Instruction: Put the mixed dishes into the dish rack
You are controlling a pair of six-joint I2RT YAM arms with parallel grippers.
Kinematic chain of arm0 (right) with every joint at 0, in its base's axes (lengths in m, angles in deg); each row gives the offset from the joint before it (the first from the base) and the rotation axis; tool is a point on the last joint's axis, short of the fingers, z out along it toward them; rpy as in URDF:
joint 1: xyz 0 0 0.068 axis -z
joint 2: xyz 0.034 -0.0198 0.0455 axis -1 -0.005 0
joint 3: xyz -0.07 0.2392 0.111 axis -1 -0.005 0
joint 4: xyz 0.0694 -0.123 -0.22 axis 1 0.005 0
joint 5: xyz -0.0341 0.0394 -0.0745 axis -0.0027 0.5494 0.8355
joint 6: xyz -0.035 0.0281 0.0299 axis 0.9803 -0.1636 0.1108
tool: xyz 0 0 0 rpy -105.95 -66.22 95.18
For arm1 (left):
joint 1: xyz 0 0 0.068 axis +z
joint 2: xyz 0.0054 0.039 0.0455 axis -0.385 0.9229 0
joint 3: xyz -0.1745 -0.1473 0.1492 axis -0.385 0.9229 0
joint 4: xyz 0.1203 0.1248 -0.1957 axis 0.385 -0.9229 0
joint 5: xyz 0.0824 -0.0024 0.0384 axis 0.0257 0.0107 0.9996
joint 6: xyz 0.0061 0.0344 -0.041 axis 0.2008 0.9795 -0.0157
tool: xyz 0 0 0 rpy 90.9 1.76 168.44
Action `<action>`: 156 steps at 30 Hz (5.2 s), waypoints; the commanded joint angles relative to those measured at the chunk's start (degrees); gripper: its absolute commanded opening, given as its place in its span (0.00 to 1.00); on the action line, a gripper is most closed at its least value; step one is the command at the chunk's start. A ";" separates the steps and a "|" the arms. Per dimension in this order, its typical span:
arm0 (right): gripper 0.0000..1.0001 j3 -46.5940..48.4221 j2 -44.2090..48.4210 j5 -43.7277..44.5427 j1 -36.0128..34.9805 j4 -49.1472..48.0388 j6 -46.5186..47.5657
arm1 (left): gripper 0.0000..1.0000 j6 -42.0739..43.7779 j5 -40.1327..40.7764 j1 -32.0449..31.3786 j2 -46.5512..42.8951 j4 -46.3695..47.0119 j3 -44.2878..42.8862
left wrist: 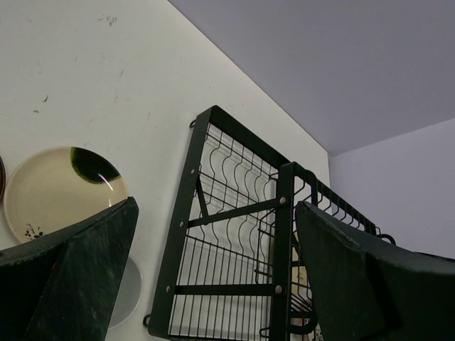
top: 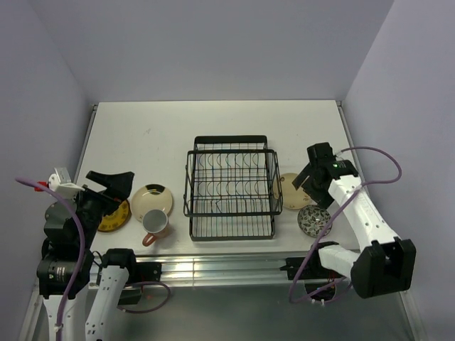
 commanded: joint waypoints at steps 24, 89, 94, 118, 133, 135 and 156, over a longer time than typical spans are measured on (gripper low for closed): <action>0.61 -10.37 -16.12 -0.39 0.87 -13.92 -2.97 | 0.99 1.77 -4.04 0.24 0.62 2.82 -0.45; 0.00 25.40 -32.36 -59.58 6.67 -64.32 7.76 | 0.90 1.77 -21.61 0.24 9.05 24.79 15.45; 0.00 23.73 -37.38 -69.19 6.67 -79.38 -2.68 | 0.92 2.04 -22.93 0.24 9.32 27.78 16.77; 0.00 3.96 -37.75 -74.92 5.01 -104.10 -10.97 | 0.95 0.19 -26.36 0.24 6.86 32.00 19.76; 0.00 3.78 -38.36 -72.89 0.52 -95.39 -2.53 | 0.95 0.54 -26.71 0.24 7.03 31.47 19.33; 0.00 3.78 -38.71 -72.81 0.44 -94.78 -1.84 | 0.95 0.72 -26.63 0.24 7.03 31.21 19.15; 0.00 4.05 -42.58 -71.14 -1.76 -92.14 2.04 | 0.95 0.46 -27.15 0.24 7.21 32.53 20.99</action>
